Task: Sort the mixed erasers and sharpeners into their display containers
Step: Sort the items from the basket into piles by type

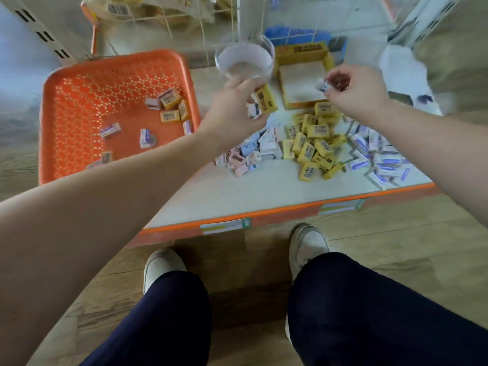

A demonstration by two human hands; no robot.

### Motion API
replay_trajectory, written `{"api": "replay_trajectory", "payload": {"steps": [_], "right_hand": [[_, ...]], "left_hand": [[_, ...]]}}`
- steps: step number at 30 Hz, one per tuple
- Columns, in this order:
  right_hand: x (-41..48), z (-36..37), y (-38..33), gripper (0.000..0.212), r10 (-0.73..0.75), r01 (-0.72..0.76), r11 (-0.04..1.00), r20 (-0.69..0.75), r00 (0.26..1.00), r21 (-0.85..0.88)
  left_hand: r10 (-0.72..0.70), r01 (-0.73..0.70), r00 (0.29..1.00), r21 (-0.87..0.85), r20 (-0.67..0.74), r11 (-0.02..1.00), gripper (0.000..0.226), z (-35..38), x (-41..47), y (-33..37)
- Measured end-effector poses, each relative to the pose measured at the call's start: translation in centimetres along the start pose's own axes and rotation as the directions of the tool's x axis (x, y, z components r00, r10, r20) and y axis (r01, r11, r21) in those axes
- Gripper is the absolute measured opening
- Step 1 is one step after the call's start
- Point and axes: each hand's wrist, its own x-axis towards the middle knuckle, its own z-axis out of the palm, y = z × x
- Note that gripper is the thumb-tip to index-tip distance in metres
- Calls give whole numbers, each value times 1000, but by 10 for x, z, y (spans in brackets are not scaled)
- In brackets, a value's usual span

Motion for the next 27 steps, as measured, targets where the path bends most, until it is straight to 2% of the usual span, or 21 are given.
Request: {"api": "replay_trajectory", "payload": {"steps": [2,4,9,12,15,17,22,24,27], "right_hand": [[-6,-18,23,28,37,-39,994,-23,999,-103],[-8,-33,42,28,74,-80,988,-48,996,-134],[-11,-51,74,21,248,-249,969,-106,963,5],[-14,-51,86,21,289,-290,957,-27,957,-25],[-15,-47,94,22,305,-285,946,128,944,-154],[-16,-44,94,25,272,-240,951,158,949,-197],[-3,-35,75,34,133,-148,974,-96,987,-170],[0,-25,56,32,49,-67,975,-88,995,-211],[1,-3,17,30,-81,70,974,-43,996,-218]], "left_hand": [[25,-27,997,22,76,999,52,25,2,14],[31,-35,989,29,142,999,53,49,5,29],[-24,2,965,86,260,996,56,90,16,63],[-83,31,956,184,282,982,57,100,16,67],[-118,54,950,221,289,974,58,103,13,62],[-124,58,947,222,297,973,62,102,13,58],[-109,65,954,163,281,985,65,93,12,50],[-58,22,971,155,230,988,59,82,12,46],[1,-22,996,242,88,970,49,61,15,35]]}}
